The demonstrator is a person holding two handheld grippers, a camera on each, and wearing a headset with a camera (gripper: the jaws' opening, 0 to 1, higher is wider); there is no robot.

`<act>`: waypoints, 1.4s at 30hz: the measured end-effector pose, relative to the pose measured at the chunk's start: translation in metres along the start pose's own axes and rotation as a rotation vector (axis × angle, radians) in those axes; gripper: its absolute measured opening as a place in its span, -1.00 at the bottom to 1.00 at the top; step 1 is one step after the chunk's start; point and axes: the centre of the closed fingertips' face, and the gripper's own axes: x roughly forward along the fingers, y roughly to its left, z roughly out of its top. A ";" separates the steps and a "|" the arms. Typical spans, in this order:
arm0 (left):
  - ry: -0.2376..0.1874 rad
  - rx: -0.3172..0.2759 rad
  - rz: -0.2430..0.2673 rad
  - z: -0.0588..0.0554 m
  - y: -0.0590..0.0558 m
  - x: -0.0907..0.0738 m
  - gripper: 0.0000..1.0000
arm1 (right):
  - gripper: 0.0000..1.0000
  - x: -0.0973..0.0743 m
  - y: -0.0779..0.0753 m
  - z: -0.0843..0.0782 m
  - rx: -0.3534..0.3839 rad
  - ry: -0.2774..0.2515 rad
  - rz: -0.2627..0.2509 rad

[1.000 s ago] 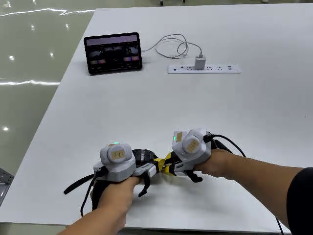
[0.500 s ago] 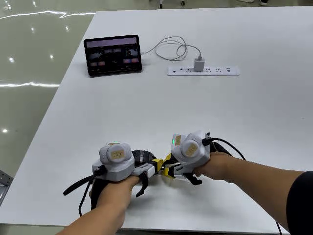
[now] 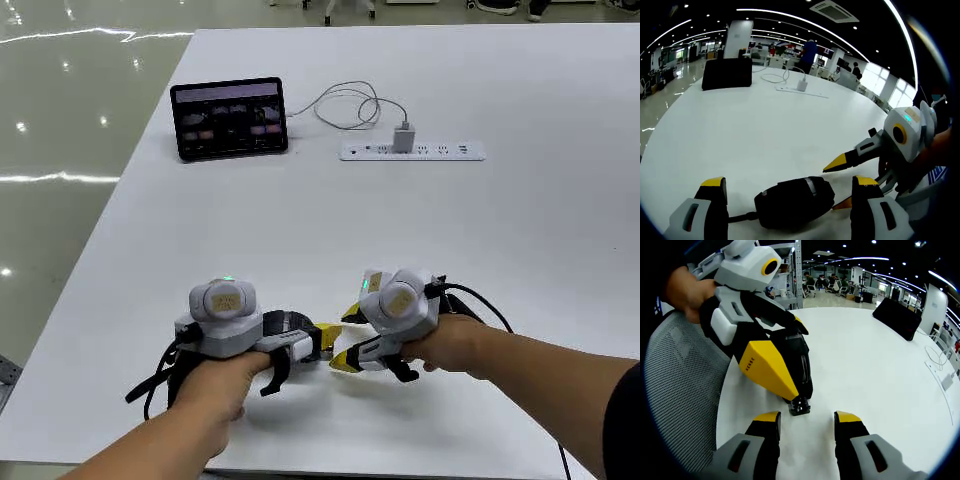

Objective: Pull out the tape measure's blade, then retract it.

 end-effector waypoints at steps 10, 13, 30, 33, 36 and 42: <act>0.024 0.049 -0.045 0.000 0.004 -0.002 0.99 | -0.11 -0.003 -0.001 0.002 0.036 -0.007 -0.003; 0.013 0.042 -0.082 0.002 0.001 -0.003 0.98 | -0.06 -0.005 -0.002 0.004 0.050 -0.018 -0.009; 0.051 0.276 -0.238 -0.015 -0.015 -0.014 1.00 | 0.12 -0.044 -0.009 -0.009 0.127 -0.086 -0.096; 0.054 0.263 -0.254 -0.015 -0.017 -0.016 1.00 | 0.14 -0.052 -0.010 -0.014 0.140 -0.093 -0.112; 0.051 0.294 -0.270 -0.017 -0.018 -0.020 1.00 | 0.16 -0.062 -0.011 -0.017 0.157 -0.108 -0.132; 0.053 0.298 -0.285 -0.019 -0.013 -0.026 1.00 | 0.19 -0.078 -0.014 -0.027 0.180 -0.120 -0.165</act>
